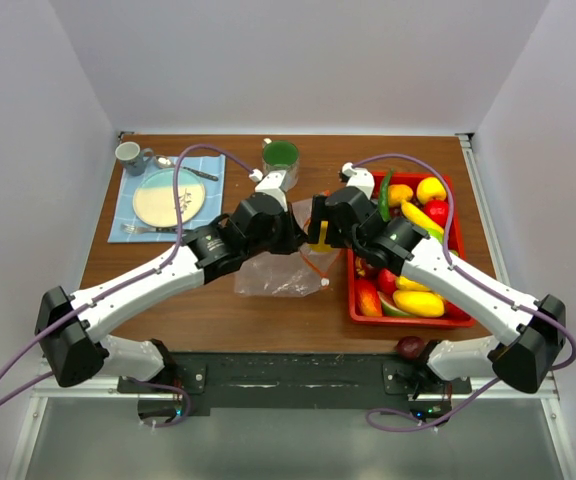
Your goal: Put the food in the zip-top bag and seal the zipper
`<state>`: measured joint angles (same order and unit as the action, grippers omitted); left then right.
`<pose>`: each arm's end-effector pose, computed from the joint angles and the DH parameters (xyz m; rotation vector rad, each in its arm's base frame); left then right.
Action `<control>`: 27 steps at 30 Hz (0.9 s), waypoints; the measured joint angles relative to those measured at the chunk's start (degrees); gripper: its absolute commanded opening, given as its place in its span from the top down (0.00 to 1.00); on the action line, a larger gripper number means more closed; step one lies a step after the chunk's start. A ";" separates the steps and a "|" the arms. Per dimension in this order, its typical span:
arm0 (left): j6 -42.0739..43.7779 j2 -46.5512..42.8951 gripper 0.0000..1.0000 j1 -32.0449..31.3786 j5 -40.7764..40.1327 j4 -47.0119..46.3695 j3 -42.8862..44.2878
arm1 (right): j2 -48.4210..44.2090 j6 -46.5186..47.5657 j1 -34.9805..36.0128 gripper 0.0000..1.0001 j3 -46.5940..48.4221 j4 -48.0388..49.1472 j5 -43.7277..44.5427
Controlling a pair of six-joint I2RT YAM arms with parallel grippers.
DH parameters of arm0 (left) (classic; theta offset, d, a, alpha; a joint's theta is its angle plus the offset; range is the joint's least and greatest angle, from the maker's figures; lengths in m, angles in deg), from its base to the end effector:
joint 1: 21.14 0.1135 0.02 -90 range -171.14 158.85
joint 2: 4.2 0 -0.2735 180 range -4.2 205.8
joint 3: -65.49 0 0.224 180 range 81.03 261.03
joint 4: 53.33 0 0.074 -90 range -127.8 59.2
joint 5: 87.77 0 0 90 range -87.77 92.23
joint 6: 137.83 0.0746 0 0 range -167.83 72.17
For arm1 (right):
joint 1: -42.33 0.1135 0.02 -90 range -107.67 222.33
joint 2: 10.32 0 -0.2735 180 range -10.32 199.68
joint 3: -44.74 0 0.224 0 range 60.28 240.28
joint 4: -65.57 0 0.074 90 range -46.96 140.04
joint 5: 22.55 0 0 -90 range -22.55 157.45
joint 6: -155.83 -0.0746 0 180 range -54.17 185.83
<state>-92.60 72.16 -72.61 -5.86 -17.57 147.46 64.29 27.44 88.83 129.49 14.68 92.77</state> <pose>0.1990 -0.2331 0.3269 0.0393 2.2115 -0.8428 0.2125 0.1776 0.3243 0.0706 2.2191 0.3171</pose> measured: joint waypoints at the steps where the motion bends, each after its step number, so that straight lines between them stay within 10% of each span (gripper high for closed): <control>1: -0.20 0.00 1.00 0.00 0.11 -0.52 -0.39 | 0.00 0.00 0.00 0.14 0.00 -0.04 0.00; 27: -2.86 0.17 1.00 -0.04 1.73 -9.03 -3.56 | -1.66 1.66 0.00 0.01 1.95 -5.05 2.12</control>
<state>-95.47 72.33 -72.65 -4.14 -26.59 143.90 62.63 29.10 88.83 131.43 9.63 94.89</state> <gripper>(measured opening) 0.020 0.985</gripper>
